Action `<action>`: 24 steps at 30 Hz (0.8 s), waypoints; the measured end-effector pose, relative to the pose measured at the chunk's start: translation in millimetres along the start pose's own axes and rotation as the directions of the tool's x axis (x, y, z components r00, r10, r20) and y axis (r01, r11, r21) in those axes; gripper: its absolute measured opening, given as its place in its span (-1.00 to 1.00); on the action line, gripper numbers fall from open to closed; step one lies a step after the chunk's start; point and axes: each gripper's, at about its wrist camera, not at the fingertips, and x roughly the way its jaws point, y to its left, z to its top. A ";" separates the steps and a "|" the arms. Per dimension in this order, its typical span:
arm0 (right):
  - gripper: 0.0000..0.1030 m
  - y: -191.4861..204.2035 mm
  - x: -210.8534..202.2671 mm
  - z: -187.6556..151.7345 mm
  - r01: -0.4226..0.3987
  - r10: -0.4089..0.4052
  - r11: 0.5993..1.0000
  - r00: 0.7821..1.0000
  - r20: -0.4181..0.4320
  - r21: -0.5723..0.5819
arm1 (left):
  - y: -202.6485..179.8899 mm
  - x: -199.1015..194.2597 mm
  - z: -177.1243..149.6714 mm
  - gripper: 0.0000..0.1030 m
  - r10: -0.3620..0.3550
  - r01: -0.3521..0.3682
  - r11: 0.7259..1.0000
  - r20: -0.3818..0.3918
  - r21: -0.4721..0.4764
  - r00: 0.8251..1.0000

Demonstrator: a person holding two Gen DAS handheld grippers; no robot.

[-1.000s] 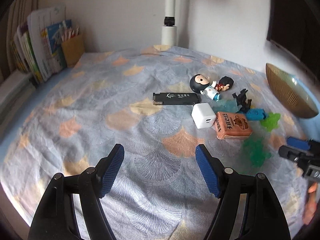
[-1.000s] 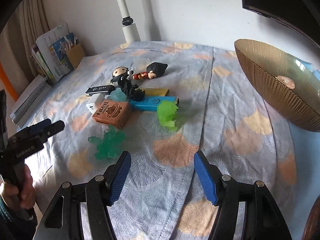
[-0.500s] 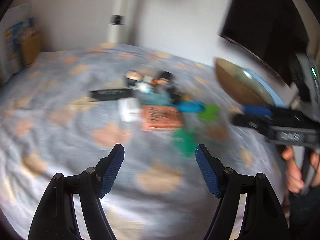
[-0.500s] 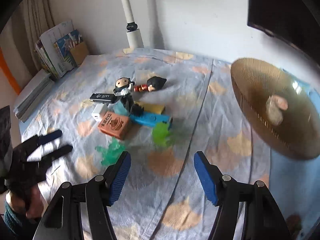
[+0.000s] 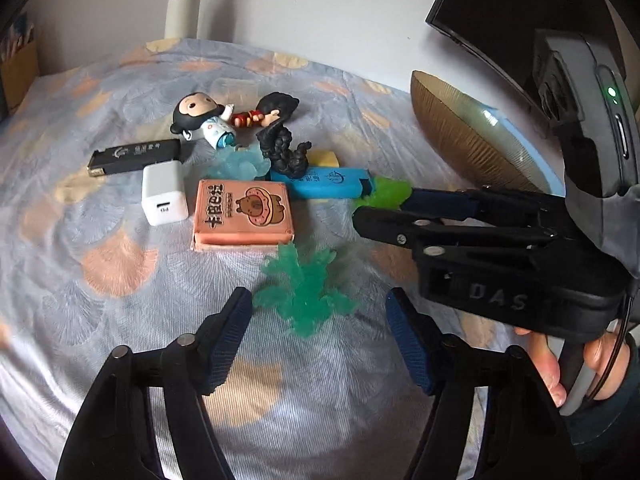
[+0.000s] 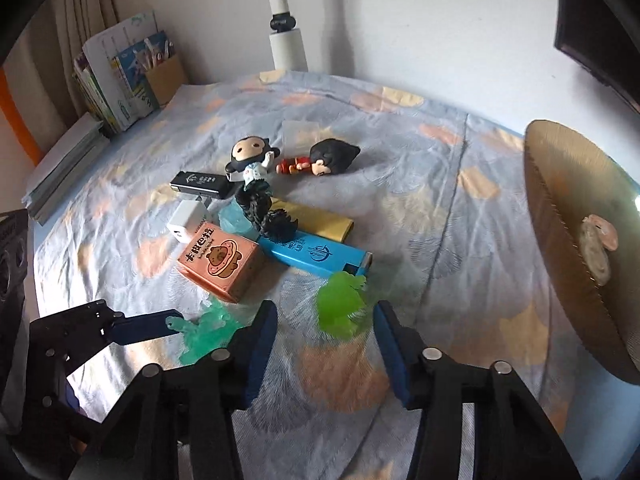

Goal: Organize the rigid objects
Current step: 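Grasp the green gummy figure with left gripper while right gripper grasps the lime toy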

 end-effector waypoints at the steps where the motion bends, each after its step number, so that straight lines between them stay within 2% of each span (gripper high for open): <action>1: -0.21 0.0 3.5 0.7 0.002 -0.002 1.000 1.000 -0.006 -0.002 | -0.1 0.4 0.5 0.08 0.003 -0.003 1.000 0.002 0.001 1.000; 2: -0.29 0.1 5.6 0.8 0.002 -0.002 1.000 1.000 -0.009 -0.002 | -1.1 0.7 0.4 -0.29 0.002 -0.002 1.000 0.001 0.002 1.000; 3: -0.46 0.3 7.3 0.7 -0.004 0.004 1.000 1.000 -0.010 -0.003 | 0.9 1.0 0.7 -0.43 -0.006 0.006 1.000 -0.004 0.002 1.000; 4: -0.59 0.6 8.0 0.2 -0.012 0.012 1.000 1.000 -0.010 -0.004 | 2.2 0.8 0.6 -0.46 -0.016 0.016 1.000 -0.005 -0.002 1.000; 9: -0.63 2.6 -8.6 -3.6 -0.028 0.028 1.000 0.999 0.018 -0.010 | 8.9 -26.4 -3.1 -0.47 -0.031 0.033 0.999 0.078 -0.012 0.996; 12: -0.63 9.2 -31.9 -8.2 -0.051 0.053 0.998 0.997 0.048 -0.047 | 14.4 -49.5 -6.7 -0.47 -0.010 0.010 1.000 0.121 -0.002 0.993; 15: -0.63 18.3 -46.2 -24.7 -0.064 0.068 0.993 0.997 0.045 -0.101 | 26.4 -57.2 -13.7 -0.47 0.000 0.003 1.000 0.117 -0.026 0.993; 19: -0.63 26.7 -41.4 -49.1 -0.071 0.076 0.985 0.997 0.027 -0.155 | 33.9 -52.4 -21.8 -0.47 -0.003 0.008 0.998 0.094 -0.056 0.996; 24: -0.59 30.2 -40.3 -70.3 -0.073 0.076 0.979 0.997 0.008 -0.189 | 29.2 -50.5 -23.7 -0.46 0.010 -0.006 0.999 0.099 -0.031 0.995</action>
